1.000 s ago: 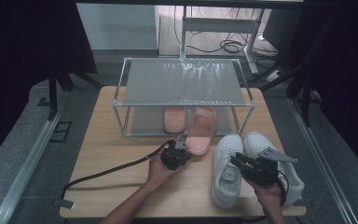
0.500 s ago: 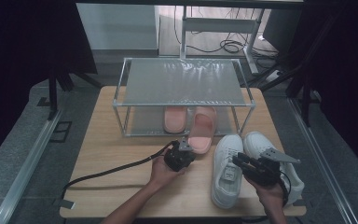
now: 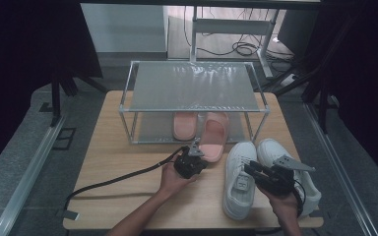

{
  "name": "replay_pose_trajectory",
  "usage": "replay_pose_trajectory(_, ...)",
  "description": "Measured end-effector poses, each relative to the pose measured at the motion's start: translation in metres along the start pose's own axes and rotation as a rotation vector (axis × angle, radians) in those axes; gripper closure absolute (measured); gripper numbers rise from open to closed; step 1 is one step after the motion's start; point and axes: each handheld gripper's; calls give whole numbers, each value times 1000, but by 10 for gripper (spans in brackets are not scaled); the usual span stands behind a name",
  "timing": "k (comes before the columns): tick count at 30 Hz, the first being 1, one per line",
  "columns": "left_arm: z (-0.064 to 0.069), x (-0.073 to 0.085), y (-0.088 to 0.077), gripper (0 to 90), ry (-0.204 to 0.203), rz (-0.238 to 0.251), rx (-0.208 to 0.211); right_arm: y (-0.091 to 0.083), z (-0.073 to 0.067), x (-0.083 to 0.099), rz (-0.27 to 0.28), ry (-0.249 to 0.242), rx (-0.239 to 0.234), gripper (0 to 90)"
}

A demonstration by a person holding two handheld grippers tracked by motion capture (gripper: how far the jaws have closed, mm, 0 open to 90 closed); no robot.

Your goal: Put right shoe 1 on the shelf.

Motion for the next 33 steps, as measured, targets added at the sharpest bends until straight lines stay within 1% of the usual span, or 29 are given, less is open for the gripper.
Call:
replay_pose_trajectory(1, 0, 0, 1, 900, -2, -1, 3, 0, 0, 0, -1, 0, 0, 680)
replay_pose_trajectory(2, 0, 0, 1, 900, 15, -14, -3, 0, 0, 0, -2, -2, -1, 680)
replay_pose_trajectory(3, 4, -1, 2, 900, 43, -20, -20, 0, 0, 0, -2, -2, -1, 680)
replay_pose_trajectory(4, 8, -2, 3, 900, 64, -23, -19, 1, -1, 0, -2, -2, -2, 680)
replay_pose_trajectory(5, 15, -5, 6, 900, 60, -18, -2, 1, -1, 0, -1, -2, -2, 680)
replay_pose_trajectory(7, 16, -8, 8, 900, 64, -18, -4, 1, -1, 0, -1, -1, -2, 680)
replay_pose_trajectory(8, 16, -9, 8, 900, 48, -11, 9, 0, -1, 0, 1, -3, -2, 680)
replay_pose_trajectory(9, 14, -12, 10, 900, 31, -16, 22, -1, -1, 0, 2, -3, -3, 680)
replay_pose_trajectory(10, 12, -12, 11, 900, 23, -10, 10, -1, -1, 0, 2, -3, -3, 680)
replay_pose_trajectory(11, 8, -12, 16, 900, 24, -29, -11, -2, -1, -1, 9, -3, -5, 680)
replay_pose_trajectory(13, 7, -11, 17, 900, 25, -30, -18, -3, -1, -1, 13, -4, -8, 680)
replay_pose_trajectory(15, 9, -10, 18, 900, 22, -24, -20, -6, 0, -2, 22, -4, -12, 679)
replay_pose_trajectory(17, 12, -8, 17, 900, 28, -9, -28, -9, 2, -2, 29, 3, -12, 680)
replay_pose_trajectory(20, 14, -6, 18, 900, 19, 4, -27, -11, 3, -1, 32, 19, -10, 679)
replay_pose_trajectory(24, 14, -7, 21, 900, -5, 27, -5, -12, 2, -1, 32, 22, -4, 678)
replay_pose_trajectory(26, 12, -7, 24, 900, -15, 26, -6, -12, 2, -1, 34, 26, 1, 678)
replay_pose_trajectory(28, 11, -7, 26, 900, -16, 20, -14, -12, 2, -1, 34, 30, 3, 678)
replay_pose_trajectory(31, 10, -7, 29, 900, -29, 20, -3, -11, 2, -1, 34, 28, -3, 678)
replay_pose_trajectory(33, 10, -7, 30, 900, -28, 26, -5, -11, 2, -1, 34, 27, -5, 678)
Point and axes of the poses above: each handheld gripper's, and its own axes: y roughly forward along the jaws, x roughly out of its underside, z roughly to its right, and after that the axes turned 12 degrees about -y, right-handed
